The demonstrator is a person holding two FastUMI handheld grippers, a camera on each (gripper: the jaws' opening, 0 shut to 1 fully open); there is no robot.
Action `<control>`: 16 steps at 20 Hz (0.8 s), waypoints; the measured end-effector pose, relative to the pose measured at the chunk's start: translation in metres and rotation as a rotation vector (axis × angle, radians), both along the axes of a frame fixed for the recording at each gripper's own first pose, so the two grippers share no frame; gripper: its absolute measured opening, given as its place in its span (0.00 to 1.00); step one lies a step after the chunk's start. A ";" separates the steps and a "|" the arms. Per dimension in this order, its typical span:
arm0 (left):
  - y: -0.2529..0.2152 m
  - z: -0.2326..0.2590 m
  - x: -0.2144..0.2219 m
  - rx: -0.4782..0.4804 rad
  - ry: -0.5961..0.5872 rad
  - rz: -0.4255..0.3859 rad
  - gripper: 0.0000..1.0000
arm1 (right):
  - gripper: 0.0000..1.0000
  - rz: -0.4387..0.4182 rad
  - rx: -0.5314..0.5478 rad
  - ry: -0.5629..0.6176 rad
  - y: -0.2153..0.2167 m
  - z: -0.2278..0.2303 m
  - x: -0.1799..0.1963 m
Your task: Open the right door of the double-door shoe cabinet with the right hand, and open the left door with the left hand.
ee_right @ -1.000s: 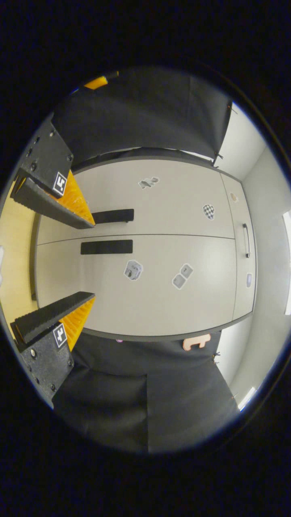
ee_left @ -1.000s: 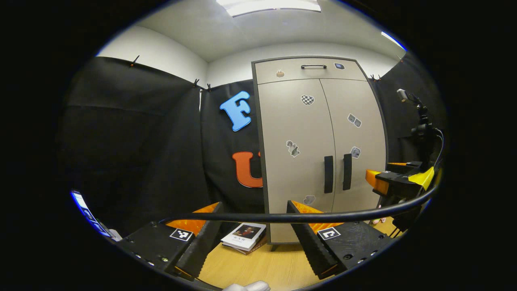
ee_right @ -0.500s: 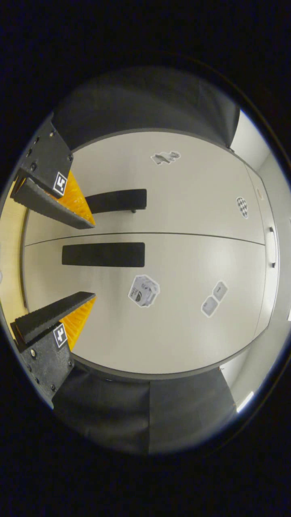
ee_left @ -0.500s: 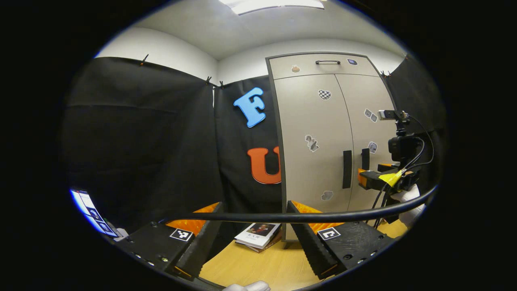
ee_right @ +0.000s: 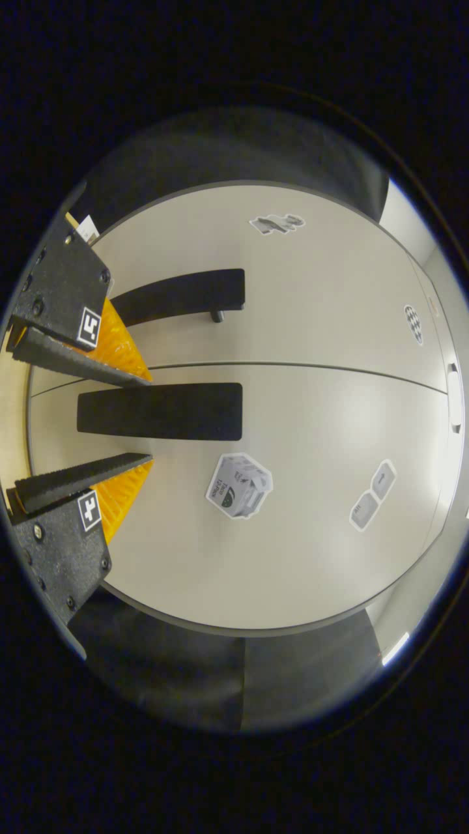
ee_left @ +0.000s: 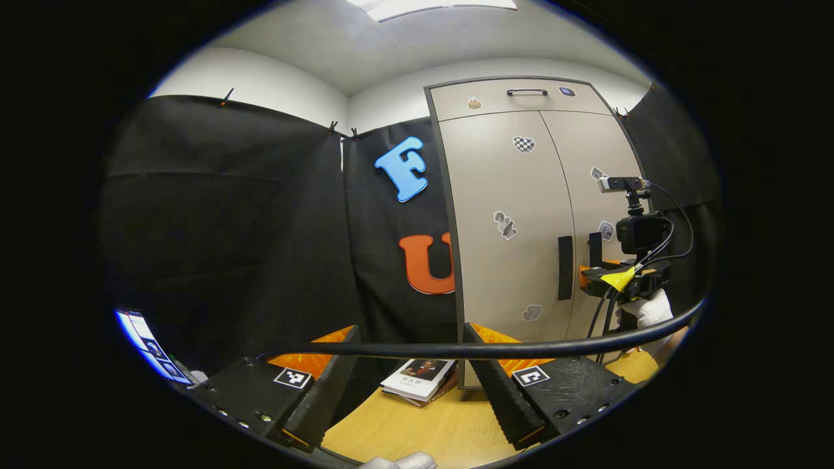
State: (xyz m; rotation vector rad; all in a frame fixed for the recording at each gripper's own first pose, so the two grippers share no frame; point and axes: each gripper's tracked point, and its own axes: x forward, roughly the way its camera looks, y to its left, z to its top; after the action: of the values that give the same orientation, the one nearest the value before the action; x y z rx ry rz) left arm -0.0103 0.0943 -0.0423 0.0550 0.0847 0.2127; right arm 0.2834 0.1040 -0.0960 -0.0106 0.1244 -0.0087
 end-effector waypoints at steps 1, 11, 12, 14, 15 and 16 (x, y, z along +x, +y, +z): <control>0.000 0.000 0.000 -0.003 -0.001 0.000 0.96 | 0.58 -0.003 0.006 -0.001 0.000 -0.001 0.001; 0.006 -0.006 -0.003 -0.026 0.006 -0.003 0.96 | 0.32 0.013 0.011 0.041 0.004 -0.002 -0.006; 0.007 -0.007 -0.006 -0.030 0.006 -0.004 1.00 | 0.31 0.020 0.010 0.042 0.003 -0.001 -0.008; 0.007 -0.010 -0.010 -0.038 0.008 -0.009 0.96 | 0.29 0.034 0.012 0.042 0.002 0.000 -0.014; 0.007 -0.009 -0.013 -0.039 0.005 -0.010 0.96 | 0.28 0.040 0.015 0.042 0.002 0.000 -0.017; 0.007 -0.009 -0.016 -0.038 0.004 -0.010 0.96 | 0.29 0.045 0.013 0.042 0.001 0.002 -0.021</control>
State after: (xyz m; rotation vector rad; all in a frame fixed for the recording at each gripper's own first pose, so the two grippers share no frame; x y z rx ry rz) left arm -0.0262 0.1016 -0.0510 0.0176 0.0926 0.2005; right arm 0.2625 0.1049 -0.0937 -0.0003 0.1658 0.0376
